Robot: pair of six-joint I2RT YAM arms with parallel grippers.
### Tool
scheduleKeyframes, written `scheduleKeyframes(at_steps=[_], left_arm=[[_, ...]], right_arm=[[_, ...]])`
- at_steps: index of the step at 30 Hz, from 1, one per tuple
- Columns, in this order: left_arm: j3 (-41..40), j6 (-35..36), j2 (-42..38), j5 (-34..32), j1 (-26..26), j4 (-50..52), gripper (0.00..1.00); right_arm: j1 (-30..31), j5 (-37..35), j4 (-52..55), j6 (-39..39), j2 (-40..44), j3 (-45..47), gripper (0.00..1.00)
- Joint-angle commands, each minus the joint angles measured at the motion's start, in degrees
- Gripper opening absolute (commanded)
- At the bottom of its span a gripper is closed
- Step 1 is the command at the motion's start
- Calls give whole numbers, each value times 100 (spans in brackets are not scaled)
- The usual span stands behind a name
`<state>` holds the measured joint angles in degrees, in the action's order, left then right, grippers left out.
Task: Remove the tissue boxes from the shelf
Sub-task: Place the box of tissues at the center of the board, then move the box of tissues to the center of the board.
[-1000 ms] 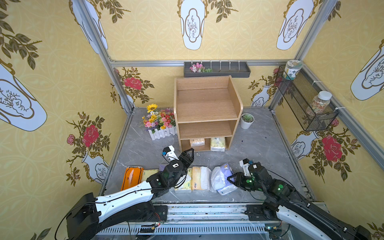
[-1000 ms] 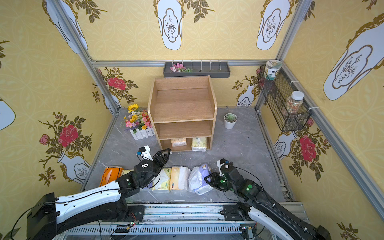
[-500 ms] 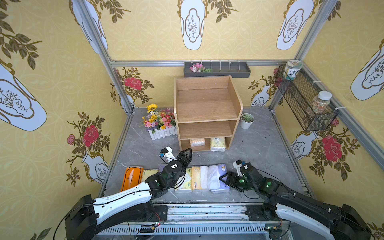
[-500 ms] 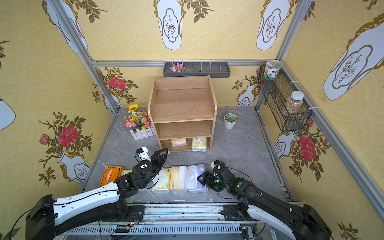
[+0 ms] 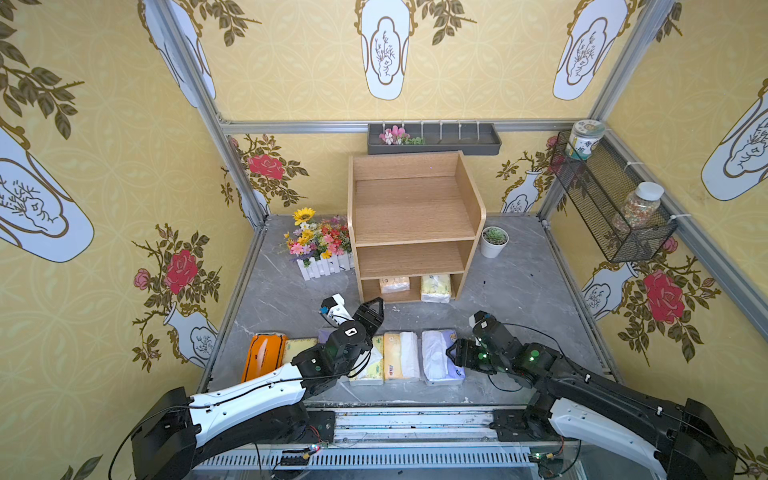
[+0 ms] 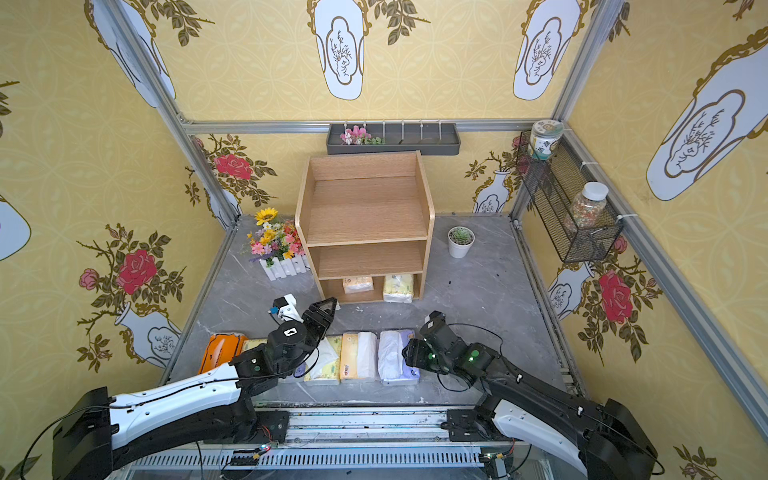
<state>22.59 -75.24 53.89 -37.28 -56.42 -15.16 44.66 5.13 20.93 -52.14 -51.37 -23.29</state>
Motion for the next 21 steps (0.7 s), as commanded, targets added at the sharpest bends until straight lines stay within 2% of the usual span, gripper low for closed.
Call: scheduleKeyframes(at_steps=[1, 6, 10, 21], left_arm=[[17, 63, 38, -4, 1, -84, 58], [-6, 62, 58, 44, 8, -123, 58], [-2, 60, 97, 97, 7, -162, 58], [64, 175, 411, 358, 7, -338, 59]], right_arm=[[54, 230, -357, 285, -123, -54, 67], [119, 489, -840, 345, -386, -56, 58], [263, 544, -1144, 345, -627, -96, 54], [581, 411, -1514, 158, -987, -183, 55]])
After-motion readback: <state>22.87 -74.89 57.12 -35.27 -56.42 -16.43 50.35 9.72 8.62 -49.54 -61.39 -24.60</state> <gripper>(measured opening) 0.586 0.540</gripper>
